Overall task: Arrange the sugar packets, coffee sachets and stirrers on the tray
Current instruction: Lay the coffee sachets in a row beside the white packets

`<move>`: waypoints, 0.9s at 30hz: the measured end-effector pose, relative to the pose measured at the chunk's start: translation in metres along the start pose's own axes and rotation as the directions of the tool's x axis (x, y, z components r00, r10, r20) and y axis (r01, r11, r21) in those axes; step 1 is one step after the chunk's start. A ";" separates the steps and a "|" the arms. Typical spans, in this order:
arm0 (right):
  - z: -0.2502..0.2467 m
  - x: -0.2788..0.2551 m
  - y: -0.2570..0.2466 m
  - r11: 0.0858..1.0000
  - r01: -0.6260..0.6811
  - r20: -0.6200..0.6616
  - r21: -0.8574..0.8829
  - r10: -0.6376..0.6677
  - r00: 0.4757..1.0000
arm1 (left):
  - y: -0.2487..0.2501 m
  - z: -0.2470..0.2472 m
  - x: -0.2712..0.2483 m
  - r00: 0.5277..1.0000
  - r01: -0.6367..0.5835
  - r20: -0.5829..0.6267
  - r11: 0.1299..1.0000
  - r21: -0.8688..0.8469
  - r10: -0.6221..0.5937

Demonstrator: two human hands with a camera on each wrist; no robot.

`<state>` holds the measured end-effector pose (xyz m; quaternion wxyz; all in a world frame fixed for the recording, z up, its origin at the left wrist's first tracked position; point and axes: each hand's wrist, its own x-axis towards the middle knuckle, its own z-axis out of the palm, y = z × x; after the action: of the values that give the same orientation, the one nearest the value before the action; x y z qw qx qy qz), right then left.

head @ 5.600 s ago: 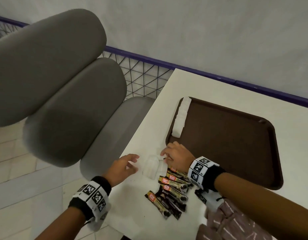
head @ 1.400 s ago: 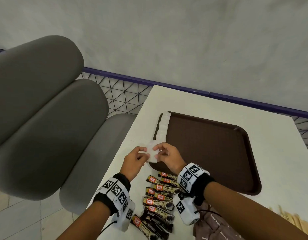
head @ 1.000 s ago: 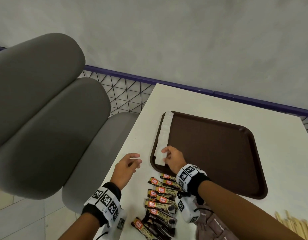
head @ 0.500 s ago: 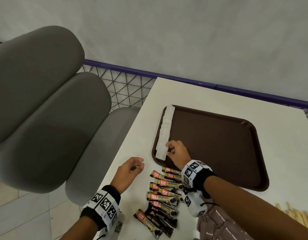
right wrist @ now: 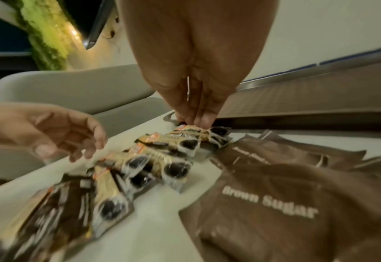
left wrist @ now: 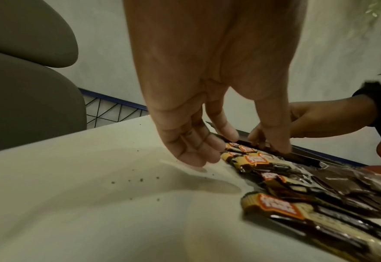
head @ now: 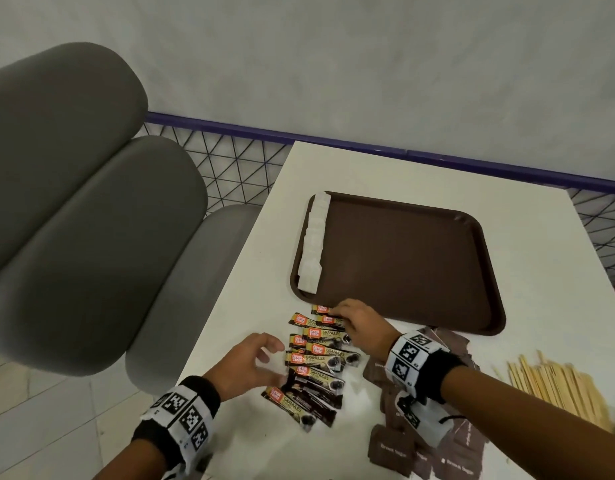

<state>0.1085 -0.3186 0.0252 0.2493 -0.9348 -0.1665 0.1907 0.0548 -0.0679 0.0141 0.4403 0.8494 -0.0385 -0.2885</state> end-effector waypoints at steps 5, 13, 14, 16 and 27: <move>0.018 -0.006 -0.010 0.987 0.010 0.056 -0.159 -0.001 0.998 | 0.001 0.010 -0.015 0.988 -0.014 0.153 0.985 0.172 -0.013; 0.013 -0.019 -0.024 0.996 -0.054 -0.019 0.076 0.056 0.998 | 0.000 0.032 -0.017 0.994 -0.102 0.074 0.950 0.296 0.083; 0.012 -0.018 -0.022 0.995 -0.081 -0.006 0.061 0.082 0.997 | 0.001 0.033 -0.016 0.994 -0.106 0.073 0.949 0.299 0.088; 0.011 -0.019 -0.020 0.992 -0.122 0.060 -0.009 0.123 0.991 | 0.004 0.033 -0.015 0.992 -0.120 0.070 0.945 0.303 0.104; 0.052 -0.026 -0.034 0.933 -0.018 0.074 -0.359 0.048 0.996 | 0.019 0.038 -0.001 0.994 -0.104 0.003 0.959 0.264 0.107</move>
<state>0.0559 -0.2804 0.0079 0.0645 -0.9587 -0.1927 0.1991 0.0378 -0.1073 0.0121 0.3384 0.8986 -0.1194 -0.2523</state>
